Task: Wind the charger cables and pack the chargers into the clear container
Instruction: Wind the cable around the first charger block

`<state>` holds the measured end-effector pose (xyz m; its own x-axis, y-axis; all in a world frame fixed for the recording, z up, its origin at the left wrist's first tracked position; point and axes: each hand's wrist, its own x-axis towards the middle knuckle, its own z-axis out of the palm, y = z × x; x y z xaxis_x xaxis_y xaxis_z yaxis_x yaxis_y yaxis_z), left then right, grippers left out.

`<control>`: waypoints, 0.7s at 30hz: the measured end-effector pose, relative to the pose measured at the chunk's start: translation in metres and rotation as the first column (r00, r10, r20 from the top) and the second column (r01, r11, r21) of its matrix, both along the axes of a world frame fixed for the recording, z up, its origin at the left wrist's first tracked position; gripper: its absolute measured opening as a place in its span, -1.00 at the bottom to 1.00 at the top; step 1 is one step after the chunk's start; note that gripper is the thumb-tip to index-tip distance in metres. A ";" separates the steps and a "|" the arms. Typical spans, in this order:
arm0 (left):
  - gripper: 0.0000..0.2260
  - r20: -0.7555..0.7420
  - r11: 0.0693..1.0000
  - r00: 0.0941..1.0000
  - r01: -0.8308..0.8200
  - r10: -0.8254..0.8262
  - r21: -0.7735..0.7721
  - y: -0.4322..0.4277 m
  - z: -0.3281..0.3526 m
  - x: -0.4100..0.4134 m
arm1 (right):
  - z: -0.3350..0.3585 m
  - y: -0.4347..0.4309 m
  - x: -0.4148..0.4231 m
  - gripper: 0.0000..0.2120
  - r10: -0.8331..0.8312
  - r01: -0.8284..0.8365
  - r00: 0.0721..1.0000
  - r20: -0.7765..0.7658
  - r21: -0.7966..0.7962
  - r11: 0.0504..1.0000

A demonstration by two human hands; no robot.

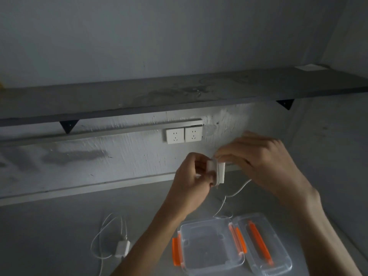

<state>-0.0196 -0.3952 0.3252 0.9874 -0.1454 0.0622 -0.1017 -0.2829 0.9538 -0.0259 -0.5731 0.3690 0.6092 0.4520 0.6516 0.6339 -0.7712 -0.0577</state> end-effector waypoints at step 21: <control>-0.81 -0.141 0.885 0.967 -0.253 0.214 -0.391 0.022 0.003 0.039 | -0.078 0.043 -0.028 -0.70 0.126 0.045 0.835 -0.535 0.295 0.954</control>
<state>0.0193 -0.3737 0.3282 0.9938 0.1085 -0.0259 0.0125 0.1223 0.9924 -0.0538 -0.5302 0.2907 0.8863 0.3318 0.3230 0.4630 -0.6405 -0.6127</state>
